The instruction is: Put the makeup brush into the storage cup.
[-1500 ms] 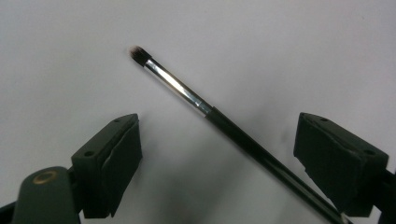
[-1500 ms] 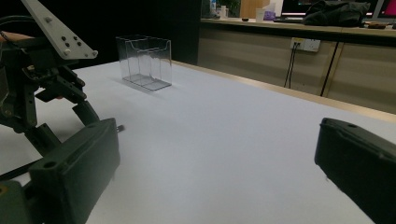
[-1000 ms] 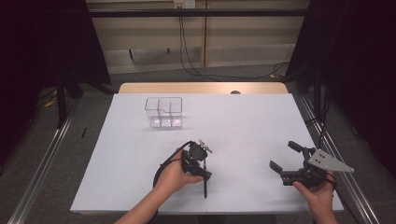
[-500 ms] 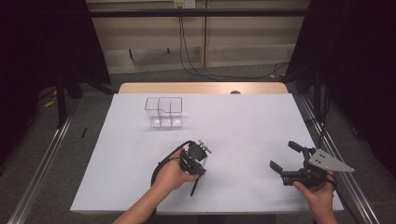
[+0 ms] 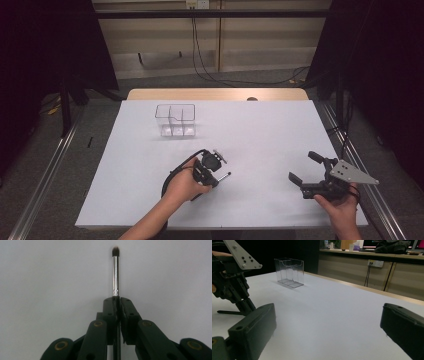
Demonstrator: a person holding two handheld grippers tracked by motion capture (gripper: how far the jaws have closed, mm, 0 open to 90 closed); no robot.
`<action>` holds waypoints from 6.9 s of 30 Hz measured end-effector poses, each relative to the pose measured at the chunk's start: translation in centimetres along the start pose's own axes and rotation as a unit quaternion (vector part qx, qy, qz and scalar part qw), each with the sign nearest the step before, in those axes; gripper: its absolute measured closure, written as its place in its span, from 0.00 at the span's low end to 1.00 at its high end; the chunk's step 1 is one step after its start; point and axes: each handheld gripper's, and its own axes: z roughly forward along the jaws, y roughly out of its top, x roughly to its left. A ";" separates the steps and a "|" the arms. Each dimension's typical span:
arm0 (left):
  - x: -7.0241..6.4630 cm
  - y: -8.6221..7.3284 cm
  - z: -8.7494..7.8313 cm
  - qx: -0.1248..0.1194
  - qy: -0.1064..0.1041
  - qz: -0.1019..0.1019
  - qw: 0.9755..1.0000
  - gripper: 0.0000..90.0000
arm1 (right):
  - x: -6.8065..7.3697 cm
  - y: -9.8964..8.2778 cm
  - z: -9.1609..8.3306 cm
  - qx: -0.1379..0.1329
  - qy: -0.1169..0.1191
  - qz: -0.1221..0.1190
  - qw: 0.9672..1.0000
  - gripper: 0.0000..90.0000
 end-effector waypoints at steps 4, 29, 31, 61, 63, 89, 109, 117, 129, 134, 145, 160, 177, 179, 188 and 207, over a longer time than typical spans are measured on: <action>0.0 0.1 -0.1 0.011 -0.003 0.002 1.000 0.92 | 0.0 0.0 0.0 0.000 0.001 0.002 1.000 0.00; -0.2 0.8 0.2 0.036 -0.001 0.008 0.999 0.94 | 0.0 -0.1 0.2 0.003 0.005 0.000 1.000 0.00; -0.1 0.8 0.2 0.036 -0.001 0.012 0.999 0.94 | 0.0 -0.1 0.2 0.003 0.005 0.000 1.000 0.00; 0.9 -0.1 -0.8 -0.106 -0.041 -0.019 0.993 0.94 | 0.0 -0.1 0.2 0.003 0.005 0.001 1.000 0.00; 1.0 -0.2 -1.0 -0.126 -0.044 -0.021 0.991 0.94 | 0.0 -0.1 0.2 0.002 0.005 0.001 1.000 0.00; 1.7 -1.3 -2.7 -0.301 -0.018 -0.052 0.952 0.94 | 0.1 -0.1 0.2 0.004 0.005 -0.001 1.000 0.00; 1.8 -2.0 -4.4 -0.410 0.007 -0.064 0.910 0.94 | 0.1 0.0 0.2 0.003 0.007 0.000 1.000 0.00; 2.1 -2.3 -5.1 -0.447 0.013 -0.071 0.892 0.93 | 0.1 0.0 0.2 0.003 0.006 0.001 1.000 0.00; 2.7 -2.4 -5.9 -0.472 0.013 -0.079 0.878 0.93 | 0.1 0.0 0.2 0.003 0.006 0.000 1.000 0.00; 3.0 -2.6 -6.5 -0.487 0.017 -0.083 0.869 0.94 | 0.1 0.0 0.2 0.002 0.006 0.000 1.000 0.00; 3.9 -2.4 -7.5 -0.523 0.022 -0.090 0.847 0.93 | 0.1 -0.1 0.2 0.003 0.007 -0.002 1.000 0.00; 4.8 -2.2 -7.8 -0.539 0.019 -0.098 0.837 0.93 | 0.1 -0.1 0.2 0.004 0.009 -0.001 1.000 0.00; 6.4 -2.0 -8.2 -0.532 0.038 -0.103 0.840 0.93 | 0.0 -0.1 0.1 0.003 0.008 -0.001 1.000 0.00; 6.6 -2.0 -8.3 -0.530 0.042 -0.100 0.841 0.93 | 0.0 -0.1 0.1 0.004 0.008 -0.001 1.000 0.00; 7.3 -1.9 -8.7 -0.528 0.051 -0.101 0.842 0.93 | 0.0 -0.1 0.1 0.003 0.009 -0.001 1.000 0.00; 8.4 -1.5 -9.2 -0.529 0.061 -0.103 0.840 0.93 | 0.0 -0.1 0.1 0.003 0.009 -0.001 1.000 0.00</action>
